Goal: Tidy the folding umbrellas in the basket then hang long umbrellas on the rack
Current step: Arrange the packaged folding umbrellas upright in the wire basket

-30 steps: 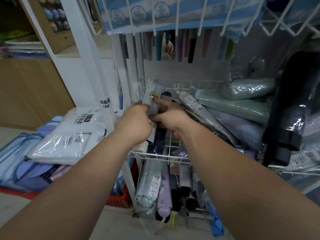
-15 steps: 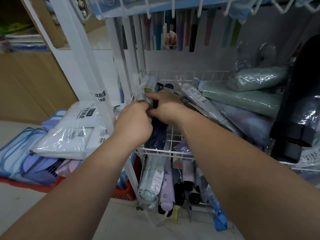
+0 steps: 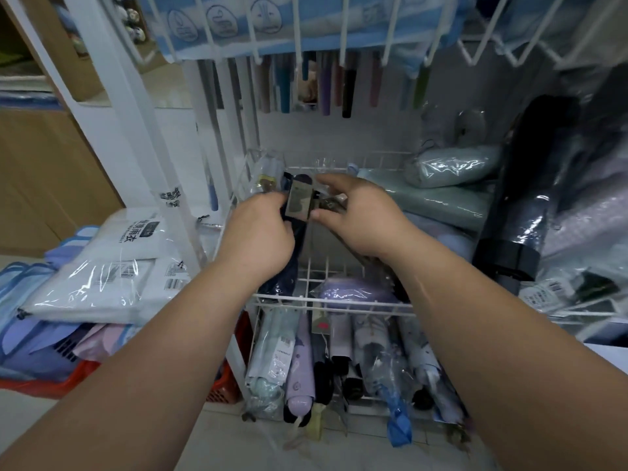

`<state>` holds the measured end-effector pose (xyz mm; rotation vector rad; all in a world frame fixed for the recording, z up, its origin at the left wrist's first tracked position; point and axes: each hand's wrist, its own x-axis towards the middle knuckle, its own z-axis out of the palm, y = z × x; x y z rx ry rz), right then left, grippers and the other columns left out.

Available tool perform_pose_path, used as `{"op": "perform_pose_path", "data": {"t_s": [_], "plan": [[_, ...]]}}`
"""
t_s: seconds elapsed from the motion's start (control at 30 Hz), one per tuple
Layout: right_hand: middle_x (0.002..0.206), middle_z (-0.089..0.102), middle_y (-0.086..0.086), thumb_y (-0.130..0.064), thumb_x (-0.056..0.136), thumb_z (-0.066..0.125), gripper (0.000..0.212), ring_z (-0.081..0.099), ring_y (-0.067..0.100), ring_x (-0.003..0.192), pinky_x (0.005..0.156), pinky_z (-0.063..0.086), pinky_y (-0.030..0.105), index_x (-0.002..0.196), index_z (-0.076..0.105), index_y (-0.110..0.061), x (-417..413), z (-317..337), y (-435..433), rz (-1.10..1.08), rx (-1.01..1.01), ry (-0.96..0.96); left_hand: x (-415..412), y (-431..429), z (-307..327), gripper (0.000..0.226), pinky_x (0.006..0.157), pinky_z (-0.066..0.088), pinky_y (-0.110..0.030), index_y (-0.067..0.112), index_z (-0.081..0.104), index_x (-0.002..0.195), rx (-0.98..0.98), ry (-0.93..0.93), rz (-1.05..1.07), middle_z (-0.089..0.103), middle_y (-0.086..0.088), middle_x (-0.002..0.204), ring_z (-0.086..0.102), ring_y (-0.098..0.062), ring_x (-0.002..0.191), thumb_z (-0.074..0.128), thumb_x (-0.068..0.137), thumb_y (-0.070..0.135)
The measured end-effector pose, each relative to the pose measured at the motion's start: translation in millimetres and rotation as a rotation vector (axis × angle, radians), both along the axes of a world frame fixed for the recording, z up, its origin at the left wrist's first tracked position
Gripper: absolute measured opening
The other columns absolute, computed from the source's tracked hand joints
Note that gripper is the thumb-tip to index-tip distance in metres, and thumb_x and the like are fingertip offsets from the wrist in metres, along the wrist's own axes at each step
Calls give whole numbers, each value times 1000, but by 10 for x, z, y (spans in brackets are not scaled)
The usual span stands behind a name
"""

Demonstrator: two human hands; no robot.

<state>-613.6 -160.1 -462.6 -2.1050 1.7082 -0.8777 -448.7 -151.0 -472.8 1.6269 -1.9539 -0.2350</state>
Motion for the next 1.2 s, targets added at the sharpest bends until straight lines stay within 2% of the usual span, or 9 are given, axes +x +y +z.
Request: {"op": "perform_pose_path", "data": {"t_s": [0.13,0.23,0.37,0.43,0.57,0.77,0.9,1.03,1.2], "plan": [[134,63,1,-38,89,70,49,55,24,125,100,42,29,135,60,-28,-366,183,378,-151,-116,133,-408,49,63,49,101,42,-28,14,55,142,-44,119,-136,62,-13,136,57,-29,124,63,93,14],[120,67,8,-37,84,72,42,56,34,114,97,46,38,123,67,-23,-709,244,585,-284,-289,240,-796,99,117,51,102,38,-20,19,53,145,-48,223,-241,60,-5,140,55,-19,128,65,95,18],[115,62,16,-39,76,76,57,53,41,107,94,43,42,127,64,-17,-1209,315,803,-514,-423,252,-1350,177,167,50,106,42,-24,21,54,143,-8,337,-387,61,0,138,58,-12,125,64,94,27],[121,57,20,-37,77,77,65,51,43,112,100,41,43,135,58,-15,-1418,334,861,-592,-399,199,-1595,213,198,53,108,47,-35,22,58,140,25,405,-431,64,1,135,61,-13,121,62,89,36],[139,49,18,-35,85,74,72,47,36,128,106,35,34,148,44,-16,-1645,369,901,-588,-197,120,-1908,237,216,55,109,46,-36,26,55,142,112,461,-485,63,6,137,59,-11,124,62,88,36],[124,65,17,-31,92,64,57,59,35,116,89,46,34,143,44,-14,-1659,424,924,-537,-64,229,-2037,239,162,49,104,48,-26,29,52,145,148,453,-518,66,6,131,60,-8,120,62,97,22],[131,62,15,-27,95,60,65,56,34,122,93,45,35,153,32,-19,-1605,411,937,-509,-39,200,-2035,323,188,47,71,50,-7,23,53,143,260,629,-560,66,10,108,66,11,86,59,99,7],[134,53,16,-26,96,59,66,53,33,122,97,42,34,155,30,-23,-1494,417,995,-492,-121,114,-1971,383,242,54,80,54,-12,19,50,146,248,779,-561,61,17,111,65,-4,98,59,96,-2],[139,53,9,-26,95,62,63,54,25,124,101,38,28,153,37,-28,-1246,516,963,-399,-216,-17,-1663,427,321,54,68,53,-12,19,51,144,225,955,-530,62,17,109,70,4,79,57,97,-5]]}}
